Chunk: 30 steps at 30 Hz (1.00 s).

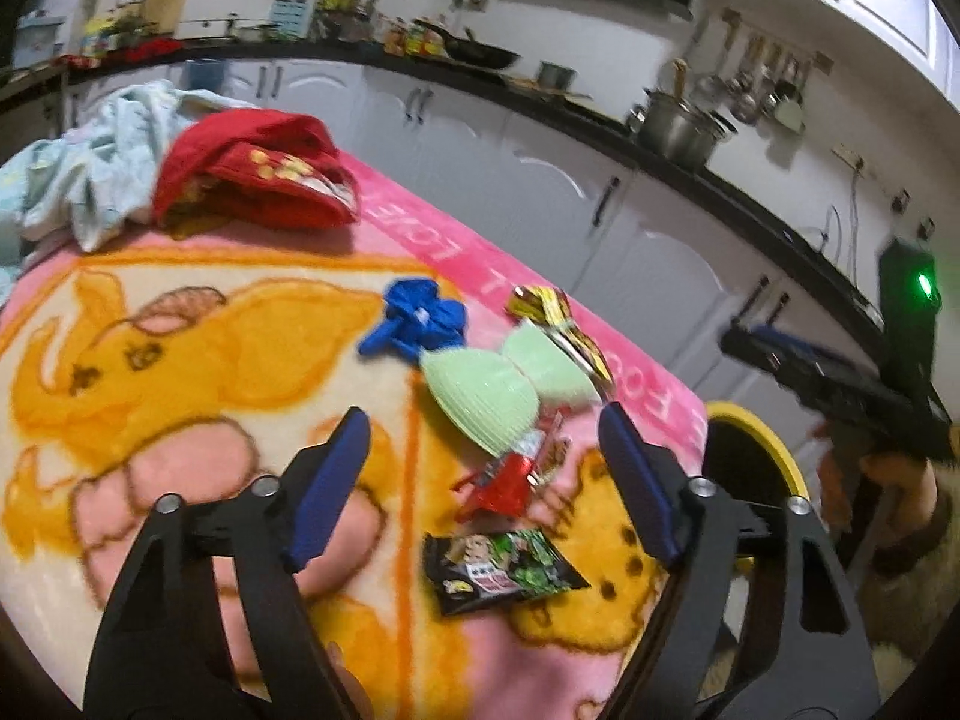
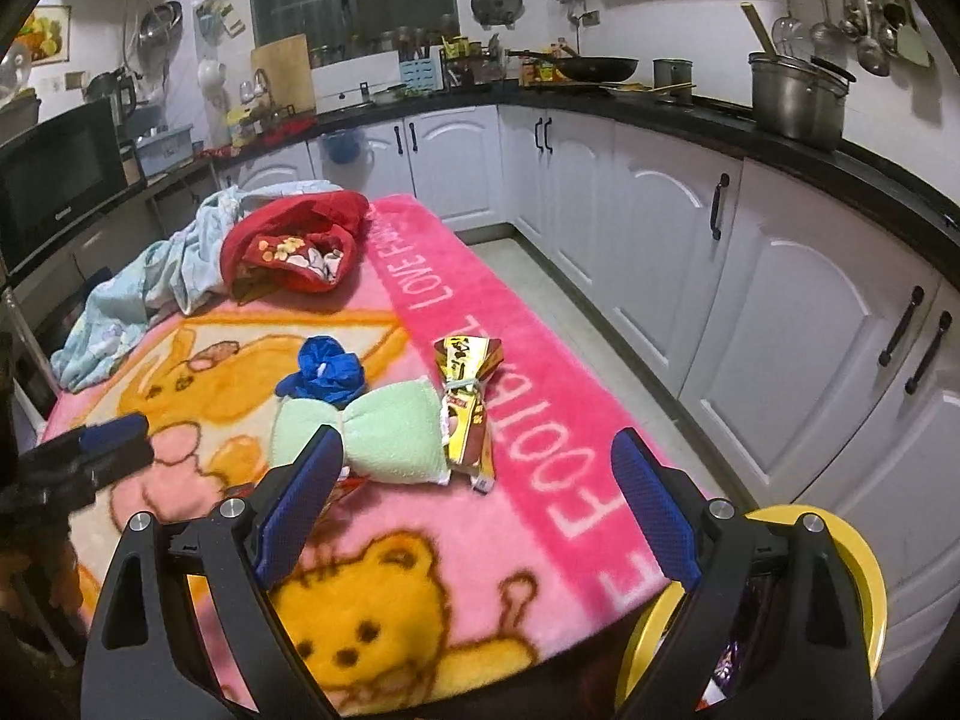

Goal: Collect trash
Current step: 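Grasp the red wrapper and green snack bag with the left tool while the right tool grasps the gold wrapper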

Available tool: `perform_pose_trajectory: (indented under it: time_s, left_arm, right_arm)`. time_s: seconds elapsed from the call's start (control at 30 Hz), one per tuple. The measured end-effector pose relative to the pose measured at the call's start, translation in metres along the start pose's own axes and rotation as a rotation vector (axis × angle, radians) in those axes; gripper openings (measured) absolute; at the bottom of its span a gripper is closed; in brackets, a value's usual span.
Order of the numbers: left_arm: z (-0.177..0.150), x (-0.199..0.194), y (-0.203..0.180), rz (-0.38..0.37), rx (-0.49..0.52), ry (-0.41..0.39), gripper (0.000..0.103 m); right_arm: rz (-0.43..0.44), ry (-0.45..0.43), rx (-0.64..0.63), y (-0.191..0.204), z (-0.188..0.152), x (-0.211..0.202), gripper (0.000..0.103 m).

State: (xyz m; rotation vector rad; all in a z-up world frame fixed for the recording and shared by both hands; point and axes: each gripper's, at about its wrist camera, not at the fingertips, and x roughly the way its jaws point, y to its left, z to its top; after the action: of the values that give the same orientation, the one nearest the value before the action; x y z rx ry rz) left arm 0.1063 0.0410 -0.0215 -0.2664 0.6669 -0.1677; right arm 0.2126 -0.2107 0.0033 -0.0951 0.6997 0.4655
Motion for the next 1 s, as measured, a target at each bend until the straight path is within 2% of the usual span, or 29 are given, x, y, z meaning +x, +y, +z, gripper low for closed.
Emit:
perform_pose_trajectory:
  time_s: [0.07,0.13,0.33,0.43,0.5,0.73,1.0]
  left_arm:
    - [-0.005,0.006,-0.005,-0.01,0.026,0.019,0.053]
    - [-0.008,0.014,-0.01,-0.021,0.05,0.049,0.049]
    - [-0.012,0.036,-0.022,-0.033,0.113,0.112,0.048]
    - [-0.014,0.047,-0.021,-0.024,0.124,0.144,0.047]
    - [-0.015,0.053,-0.018,-0.022,0.12,0.163,0.045]
    - [-0.014,0.062,-0.008,-0.041,0.093,0.196,0.035]
    - [-0.015,0.068,-0.005,-0.058,0.089,0.231,0.028]
  right_arm:
    - [-0.008,0.01,-0.004,-0.004,0.002,0.01,0.088]
    - [-0.014,0.023,0.001,-0.007,0.004,0.019,0.088]
    - [-0.001,0.079,-0.018,-0.007,0.003,0.05,0.079]
    - [0.009,0.11,-0.031,-0.003,0.004,0.069,0.07]
    - [0.022,0.133,-0.033,-0.001,0.005,0.081,0.062]
    - [0.038,0.207,-0.015,0.002,0.011,0.124,0.052]
    - [0.059,0.276,0.041,-0.001,0.019,0.162,0.04]
